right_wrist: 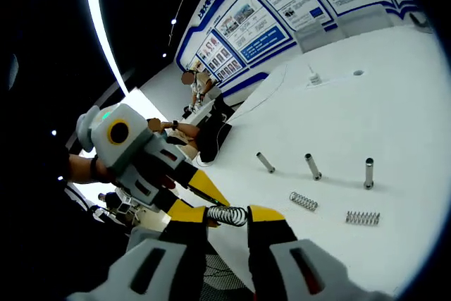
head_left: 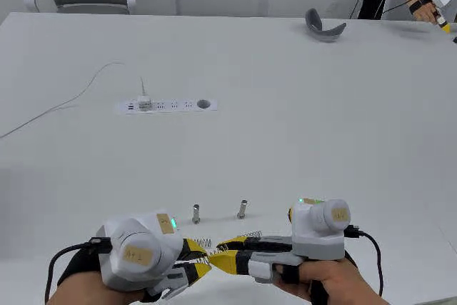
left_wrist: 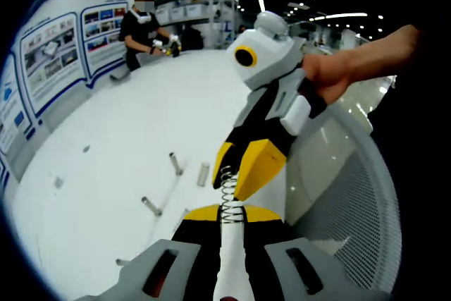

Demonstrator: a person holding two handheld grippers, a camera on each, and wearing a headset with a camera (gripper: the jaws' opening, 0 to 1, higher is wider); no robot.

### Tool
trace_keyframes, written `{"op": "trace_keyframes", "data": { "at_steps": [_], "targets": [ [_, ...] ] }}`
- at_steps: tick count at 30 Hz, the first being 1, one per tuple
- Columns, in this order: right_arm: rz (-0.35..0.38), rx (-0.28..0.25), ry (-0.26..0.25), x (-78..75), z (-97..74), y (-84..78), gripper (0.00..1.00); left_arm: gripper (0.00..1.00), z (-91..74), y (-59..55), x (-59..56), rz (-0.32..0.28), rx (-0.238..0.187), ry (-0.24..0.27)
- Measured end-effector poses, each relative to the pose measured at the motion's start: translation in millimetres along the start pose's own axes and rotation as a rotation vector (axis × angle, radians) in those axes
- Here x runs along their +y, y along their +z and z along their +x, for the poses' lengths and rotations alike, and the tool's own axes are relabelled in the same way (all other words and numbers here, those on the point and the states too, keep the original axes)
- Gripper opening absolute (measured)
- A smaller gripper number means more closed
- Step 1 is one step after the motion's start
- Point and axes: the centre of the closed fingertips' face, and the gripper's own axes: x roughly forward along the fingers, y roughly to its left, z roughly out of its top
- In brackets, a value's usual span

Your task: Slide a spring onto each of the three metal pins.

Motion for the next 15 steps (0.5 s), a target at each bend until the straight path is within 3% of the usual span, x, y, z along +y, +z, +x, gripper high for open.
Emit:
{"op": "trace_keyframes", "data": {
  "at_steps": [7, 15],
  "targets": [
    [0.026, -0.014, 0.037, 3.5, -3.6, 8.5, 0.14, 0.11, -0.3, 3.5, 0.5, 0.035, -0.003, -0.019],
    [-0.016, -0.001, 0.067, 9.6, -4.5, 27.7, 0.12, 0.10, -6.2, 17.1, 13.0, 0.052, -0.029, -0.023]
  ]
}}
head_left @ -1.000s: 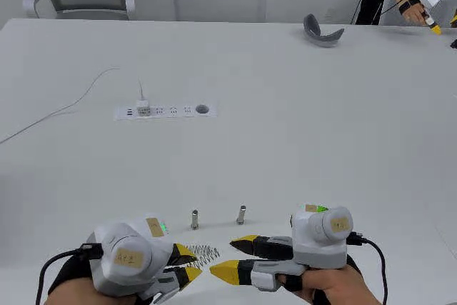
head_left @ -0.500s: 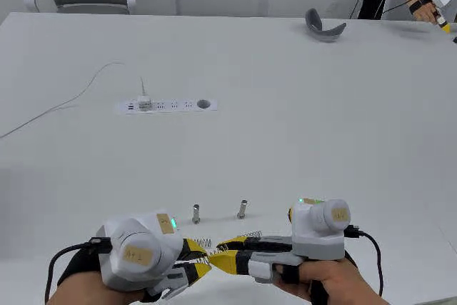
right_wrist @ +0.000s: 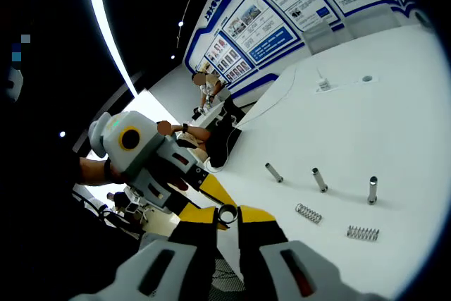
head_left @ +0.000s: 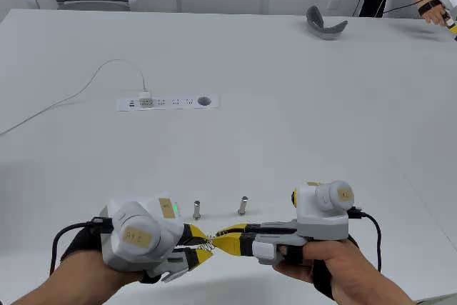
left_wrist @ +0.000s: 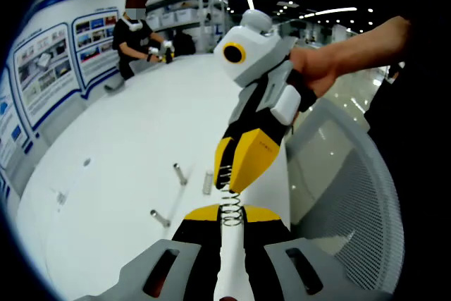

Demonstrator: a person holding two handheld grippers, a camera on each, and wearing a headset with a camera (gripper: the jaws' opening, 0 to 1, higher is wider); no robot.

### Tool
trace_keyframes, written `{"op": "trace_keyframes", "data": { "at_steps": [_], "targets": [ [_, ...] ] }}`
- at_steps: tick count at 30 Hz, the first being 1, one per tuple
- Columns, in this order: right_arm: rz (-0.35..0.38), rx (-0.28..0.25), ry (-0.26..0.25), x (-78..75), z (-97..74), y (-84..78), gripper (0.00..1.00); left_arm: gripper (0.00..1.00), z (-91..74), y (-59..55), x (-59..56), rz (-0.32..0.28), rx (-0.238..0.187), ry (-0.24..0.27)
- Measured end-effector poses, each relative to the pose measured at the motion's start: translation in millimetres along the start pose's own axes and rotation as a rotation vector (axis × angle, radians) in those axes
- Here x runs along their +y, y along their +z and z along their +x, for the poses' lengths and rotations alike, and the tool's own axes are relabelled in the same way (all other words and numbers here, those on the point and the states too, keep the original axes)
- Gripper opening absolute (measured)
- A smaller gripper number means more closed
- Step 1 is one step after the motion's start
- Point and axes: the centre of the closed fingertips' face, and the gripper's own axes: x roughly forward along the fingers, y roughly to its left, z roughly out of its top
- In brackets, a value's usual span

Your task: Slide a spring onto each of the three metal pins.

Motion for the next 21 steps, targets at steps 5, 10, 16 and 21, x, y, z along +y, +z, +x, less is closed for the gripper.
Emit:
{"op": "trace_keyframes", "data": {
  "at_steps": [5, 10, 16, 21],
  "targets": [
    [-0.119, 0.056, 0.007, 5.2, -1.7, 20.2, 0.12, 0.10, -7.5, 15.6, 10.9, -0.047, -0.072, -0.006],
    [-0.290, 0.166, 0.018, 14.9, -2.1, 38.1, 0.12, 0.10, -16.0, 30.8, 18.8, -0.080, -0.144, -0.019],
    [-0.481, 0.356, 0.066, 25.6, -3.6, 45.1, 0.12, 0.10, -23.2, 42.7, 21.4, -0.076, -0.192, -0.044],
    [-0.563, 0.471, 0.111, 30.1, -4.0, 44.5, 0.12, 0.10, -23.9, 46.7, 19.3, -0.060, -0.205, -0.056]
  ]
}}
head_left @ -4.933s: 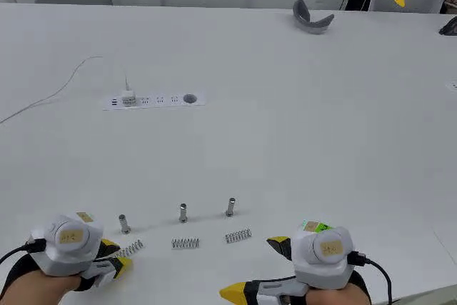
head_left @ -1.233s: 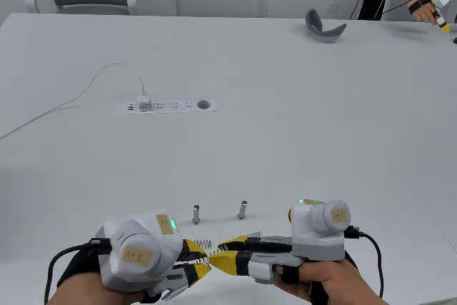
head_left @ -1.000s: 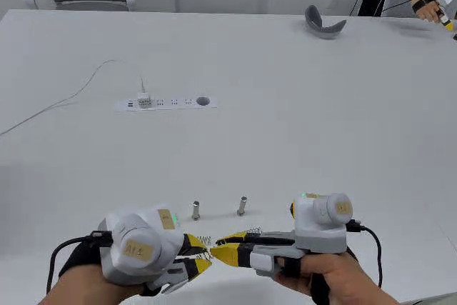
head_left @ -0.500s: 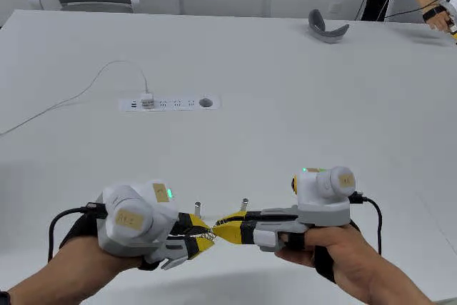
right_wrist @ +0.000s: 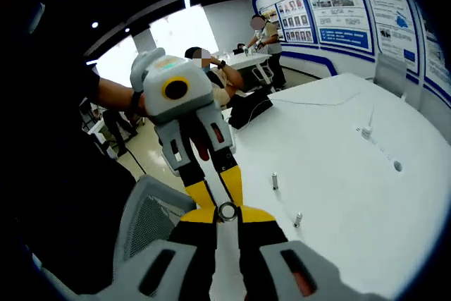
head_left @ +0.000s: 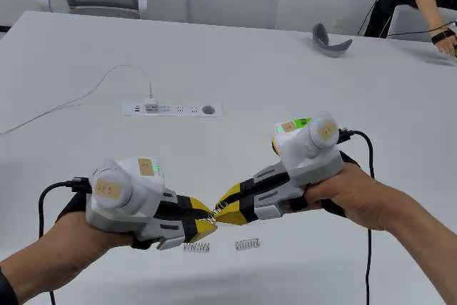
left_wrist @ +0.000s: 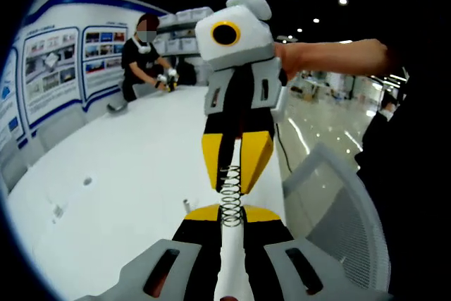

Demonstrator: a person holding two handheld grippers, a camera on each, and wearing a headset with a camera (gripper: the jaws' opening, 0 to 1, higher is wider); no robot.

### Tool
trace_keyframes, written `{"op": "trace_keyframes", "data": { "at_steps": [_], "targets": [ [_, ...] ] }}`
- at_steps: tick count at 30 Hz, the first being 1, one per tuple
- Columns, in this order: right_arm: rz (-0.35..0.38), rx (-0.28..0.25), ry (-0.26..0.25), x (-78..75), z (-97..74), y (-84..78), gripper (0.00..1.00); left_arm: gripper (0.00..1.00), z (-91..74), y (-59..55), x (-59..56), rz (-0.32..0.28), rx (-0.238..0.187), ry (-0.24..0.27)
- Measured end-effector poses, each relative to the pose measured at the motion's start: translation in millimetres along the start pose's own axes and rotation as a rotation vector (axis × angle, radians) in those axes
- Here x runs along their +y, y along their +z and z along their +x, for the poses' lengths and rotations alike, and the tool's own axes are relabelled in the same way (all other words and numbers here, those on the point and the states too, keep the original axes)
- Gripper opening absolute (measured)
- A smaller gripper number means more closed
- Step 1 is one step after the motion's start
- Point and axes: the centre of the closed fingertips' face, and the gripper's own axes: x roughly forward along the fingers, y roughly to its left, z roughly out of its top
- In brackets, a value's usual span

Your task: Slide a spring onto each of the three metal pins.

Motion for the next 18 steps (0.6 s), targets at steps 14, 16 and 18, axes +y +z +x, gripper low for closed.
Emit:
{"op": "trace_keyframes", "data": {
  "at_steps": [14, 16, 18],
  "targets": [
    [-0.189, 0.158, 0.054, 3.9, 1.6, 6.6, 0.13, 0.10, -8.1, 11.3, 0.1, -0.037, -0.064, -0.009],
    [-0.208, 0.170, 0.063, 4.7, 3.0, 6.9, 0.13, 0.10, -9.1, 10.6, 0.4, -0.038, -0.066, -0.008],
    [-0.225, 0.182, 0.072, 5.1, 4.9, 6.4, 0.13, 0.10, -9.8, 10.0, -0.2, -0.037, -0.065, -0.007]
  ]
}}
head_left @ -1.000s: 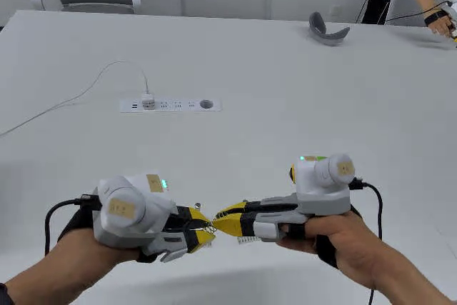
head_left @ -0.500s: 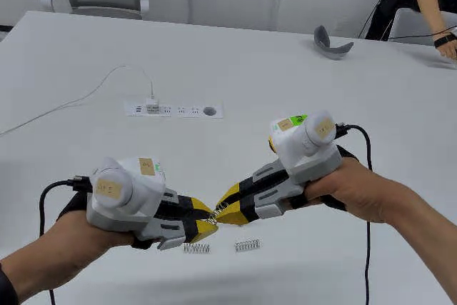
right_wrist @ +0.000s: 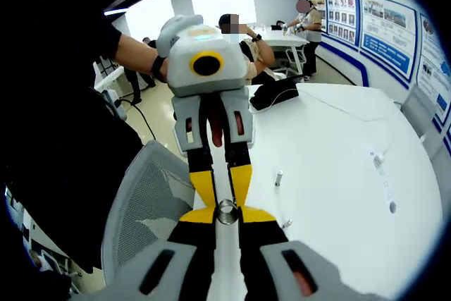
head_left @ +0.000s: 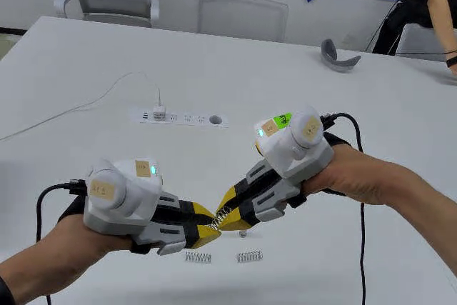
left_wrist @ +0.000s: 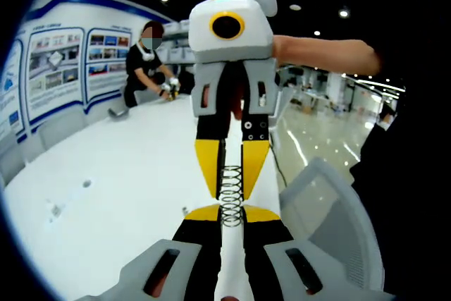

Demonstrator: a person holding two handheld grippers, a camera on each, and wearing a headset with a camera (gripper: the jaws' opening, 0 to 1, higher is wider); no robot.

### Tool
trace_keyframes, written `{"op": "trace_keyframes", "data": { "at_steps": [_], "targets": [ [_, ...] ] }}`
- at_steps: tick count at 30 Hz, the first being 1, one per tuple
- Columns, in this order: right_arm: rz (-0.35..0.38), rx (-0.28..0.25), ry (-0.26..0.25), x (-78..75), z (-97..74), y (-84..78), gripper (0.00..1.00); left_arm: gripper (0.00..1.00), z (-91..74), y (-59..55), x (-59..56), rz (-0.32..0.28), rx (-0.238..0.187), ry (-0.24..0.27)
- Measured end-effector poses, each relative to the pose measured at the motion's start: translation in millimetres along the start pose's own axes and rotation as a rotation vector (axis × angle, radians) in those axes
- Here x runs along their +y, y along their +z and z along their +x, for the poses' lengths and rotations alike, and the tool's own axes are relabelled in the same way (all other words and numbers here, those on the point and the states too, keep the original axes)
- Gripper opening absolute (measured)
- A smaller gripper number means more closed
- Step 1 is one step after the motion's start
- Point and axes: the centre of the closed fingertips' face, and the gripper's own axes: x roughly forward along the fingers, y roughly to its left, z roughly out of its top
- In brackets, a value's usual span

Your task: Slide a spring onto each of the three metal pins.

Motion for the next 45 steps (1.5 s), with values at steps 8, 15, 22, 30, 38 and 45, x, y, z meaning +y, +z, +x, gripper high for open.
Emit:
{"op": "trace_keyframes", "data": {
  "at_steps": [8, 15, 22, 30, 38, 45],
  "targets": [
    [-0.029, 0.030, 0.032, 3.2, 10.0, -1.0, 0.13, 0.10, -1.5, -6.9, -2.2, 0.003, 0.020, 0.002],
    [-0.043, 0.045, 0.049, 6.7, 17.8, 0.0, 0.13, 0.10, -3.8, -13.8, -3.4, -0.024, 0.031, 0.002],
    [-0.049, 0.061, 0.063, 7.9, 27.1, -2.4, 0.12, 0.11, -7.3, -25.1, -3.9, -0.053, 0.019, 0.016],
    [-0.044, 0.065, 0.061, 4.6, 35.6, -4.2, 0.12, 0.18, -22.8, -45.3, 5.7, -0.096, 0.022, 0.082],
    [-0.036, 0.061, 0.062, 1.4, 44.4, -4.7, 0.12, 0.22, -44.7, -61.6, 18.2, -0.148, 0.013, 0.163],
    [-0.032, 0.089, 0.058, -2.8, 53.2, -11.2, 0.12, 0.27, -60.0, -73.4, 30.4, -0.180, 0.009, 0.238]
  ]
}}
